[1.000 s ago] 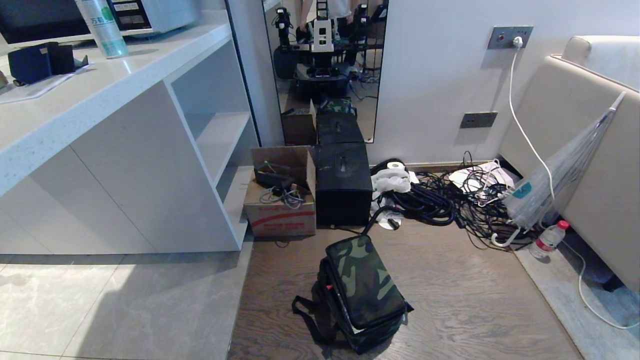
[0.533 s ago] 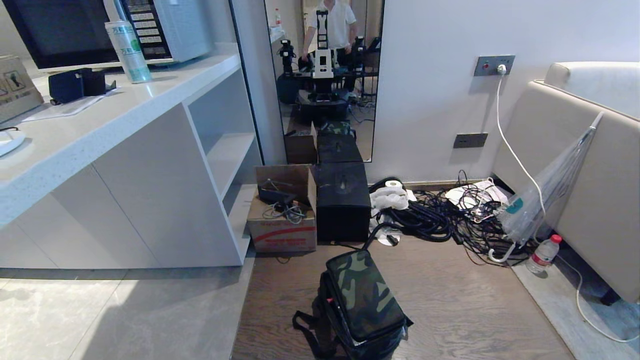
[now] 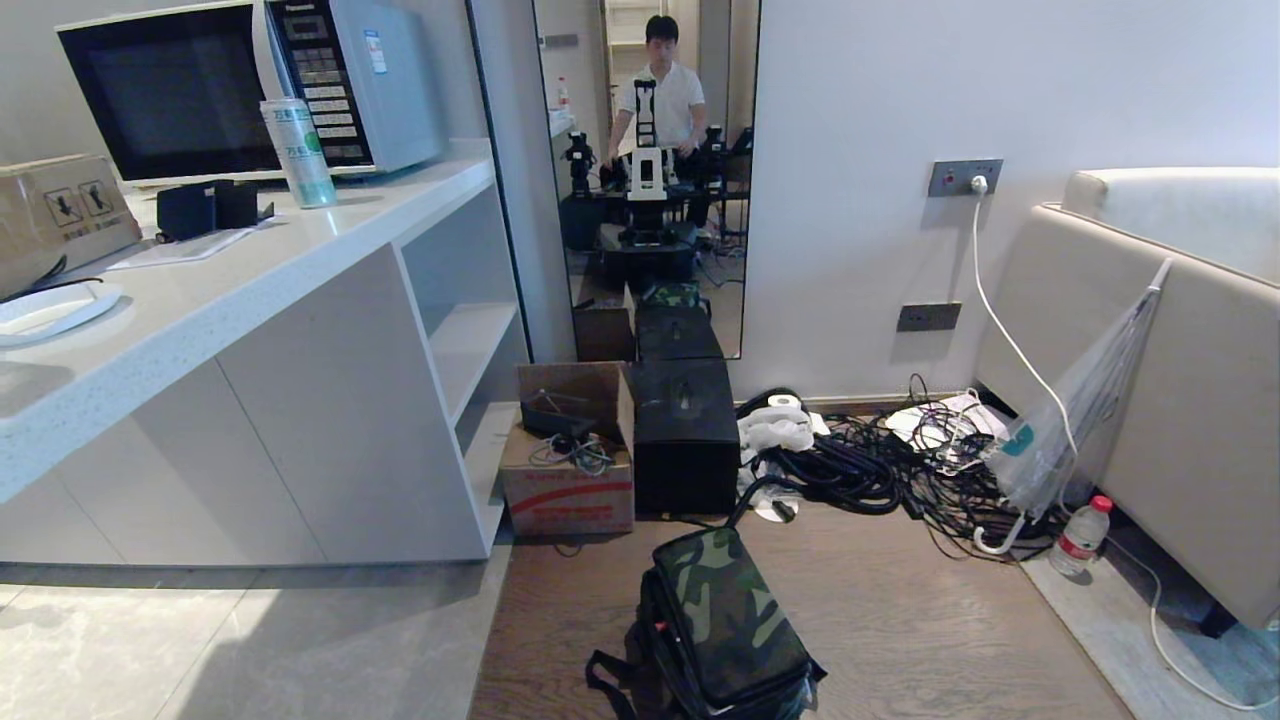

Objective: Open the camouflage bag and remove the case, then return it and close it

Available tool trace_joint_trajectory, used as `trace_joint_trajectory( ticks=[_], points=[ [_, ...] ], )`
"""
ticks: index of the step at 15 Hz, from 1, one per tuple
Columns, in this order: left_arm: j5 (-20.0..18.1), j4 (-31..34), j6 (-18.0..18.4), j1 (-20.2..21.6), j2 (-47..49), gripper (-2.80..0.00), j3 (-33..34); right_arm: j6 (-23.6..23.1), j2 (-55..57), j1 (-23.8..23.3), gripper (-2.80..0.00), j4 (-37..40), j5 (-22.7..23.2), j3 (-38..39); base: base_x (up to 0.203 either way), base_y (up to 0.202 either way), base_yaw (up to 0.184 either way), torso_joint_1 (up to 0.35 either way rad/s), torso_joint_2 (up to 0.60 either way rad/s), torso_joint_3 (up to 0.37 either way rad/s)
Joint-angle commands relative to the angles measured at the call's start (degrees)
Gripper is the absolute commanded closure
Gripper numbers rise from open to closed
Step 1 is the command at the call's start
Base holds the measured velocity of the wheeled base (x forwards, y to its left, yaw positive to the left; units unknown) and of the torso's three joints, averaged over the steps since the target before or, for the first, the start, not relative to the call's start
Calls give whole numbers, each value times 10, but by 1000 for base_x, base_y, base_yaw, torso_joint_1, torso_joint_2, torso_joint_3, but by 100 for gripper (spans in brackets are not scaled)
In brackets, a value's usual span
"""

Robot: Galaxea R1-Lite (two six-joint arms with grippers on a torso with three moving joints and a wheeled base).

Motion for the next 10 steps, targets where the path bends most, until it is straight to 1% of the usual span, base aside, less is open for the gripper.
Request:
trace_joint_trajectory(
  ticks=[1,10],
  points=[
    [0,0,0,0,0,0,0,0,1,0,0,-1,0,23,0,0,0,2,2,33],
    [0,0,0,0,0,0,0,1,1,0,0,-1,0,23,0,0,0,0,0,0]
  ],
)
